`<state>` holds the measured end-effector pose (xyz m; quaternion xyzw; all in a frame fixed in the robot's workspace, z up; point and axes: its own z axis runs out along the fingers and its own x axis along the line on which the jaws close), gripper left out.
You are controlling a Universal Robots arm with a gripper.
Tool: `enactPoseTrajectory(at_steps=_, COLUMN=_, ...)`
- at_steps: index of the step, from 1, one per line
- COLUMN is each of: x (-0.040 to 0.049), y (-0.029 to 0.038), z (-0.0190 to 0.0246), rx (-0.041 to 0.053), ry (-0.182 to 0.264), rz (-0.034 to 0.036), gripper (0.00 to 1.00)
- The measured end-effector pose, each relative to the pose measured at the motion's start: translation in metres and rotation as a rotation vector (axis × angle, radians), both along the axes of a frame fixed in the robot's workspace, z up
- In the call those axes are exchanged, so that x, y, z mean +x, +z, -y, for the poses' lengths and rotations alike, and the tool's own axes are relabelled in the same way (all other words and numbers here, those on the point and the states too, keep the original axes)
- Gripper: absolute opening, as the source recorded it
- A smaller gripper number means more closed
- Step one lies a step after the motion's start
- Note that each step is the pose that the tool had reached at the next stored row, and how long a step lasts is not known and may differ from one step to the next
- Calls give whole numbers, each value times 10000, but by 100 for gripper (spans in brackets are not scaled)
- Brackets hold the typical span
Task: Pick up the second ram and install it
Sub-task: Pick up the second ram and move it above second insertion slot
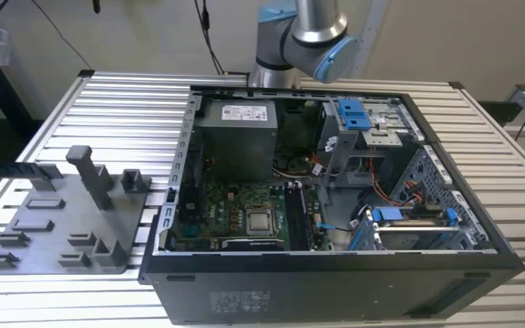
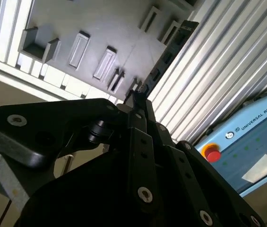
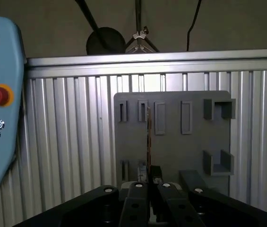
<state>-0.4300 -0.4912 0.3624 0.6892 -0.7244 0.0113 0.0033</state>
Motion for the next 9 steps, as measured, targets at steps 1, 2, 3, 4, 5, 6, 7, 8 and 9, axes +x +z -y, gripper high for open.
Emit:
enactPoseTrajectory(at_steps=1, x=0, y=10, z=0, rx=0, ry=0, rz=-1, gripper=14)
enactPoseTrajectory(at_steps=2, x=0, y=18, z=0, rx=0, ry=0, rz=0, gripper=14)
enactPoseTrajectory(at_steps=3, x=0, y=28, z=0, rx=0, ry=1, rz=-1, gripper=14)
enactPoseTrajectory(at_steps=4, x=-1, y=37, z=0, rx=0, ry=0, rz=0, gripper=14)
enactPoseTrajectory(at_steps=5, x=-1, y=46, z=0, rx=0, ry=0, rz=-1, gripper=14)
enactPoseTrajectory(at_steps=6, x=-1, y=56, z=0, rx=0, ry=0, rz=-1, gripper=14)
enactPoseTrajectory(at_steps=7, x=-1, y=68, z=0, rx=-1, ry=0, rz=-2, gripper=14)
enactPoseTrajectory(at_steps=8, x=-1, y=82, z=0, rx=0, ry=0, rz=-1, gripper=14)
enactPoseTrajectory(at_steps=9, x=-1, y=98, z=0, rx=0, ry=0, rz=0, gripper=14)
